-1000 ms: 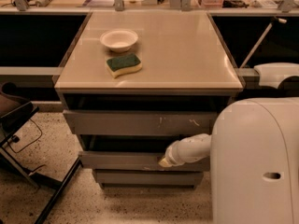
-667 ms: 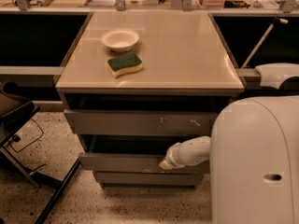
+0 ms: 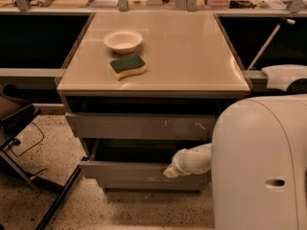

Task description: Open middle drawer

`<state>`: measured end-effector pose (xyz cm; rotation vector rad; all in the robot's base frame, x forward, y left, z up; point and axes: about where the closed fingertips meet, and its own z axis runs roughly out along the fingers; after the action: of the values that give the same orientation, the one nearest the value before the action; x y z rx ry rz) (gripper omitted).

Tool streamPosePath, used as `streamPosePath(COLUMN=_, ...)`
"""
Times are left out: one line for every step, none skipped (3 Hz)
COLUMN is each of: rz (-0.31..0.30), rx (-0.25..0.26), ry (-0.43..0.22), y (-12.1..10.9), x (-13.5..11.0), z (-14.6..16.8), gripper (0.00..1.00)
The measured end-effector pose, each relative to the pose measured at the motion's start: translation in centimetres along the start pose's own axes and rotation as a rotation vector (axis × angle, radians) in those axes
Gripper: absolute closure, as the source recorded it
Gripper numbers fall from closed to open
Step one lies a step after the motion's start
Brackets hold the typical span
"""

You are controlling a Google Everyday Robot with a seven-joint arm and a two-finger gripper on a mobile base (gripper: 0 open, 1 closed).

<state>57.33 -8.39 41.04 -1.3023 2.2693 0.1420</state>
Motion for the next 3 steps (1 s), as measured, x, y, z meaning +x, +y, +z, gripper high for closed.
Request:
streamPosePath(rz=0.000, rx=0.012, ry=0.000, y=0.80, x=1.03, z=-0.87, gripper=1.00)
streamPosePath(rz=0.000, rx=0.012, ry=0.000, y=0.84, x=1.06, z=-0.89, gripper=1.00)
streamPosePath(rz=-0.007, rx=0.014, ry=0.001, y=1.58, x=1.77, z=-1.48, gripper=1.00)
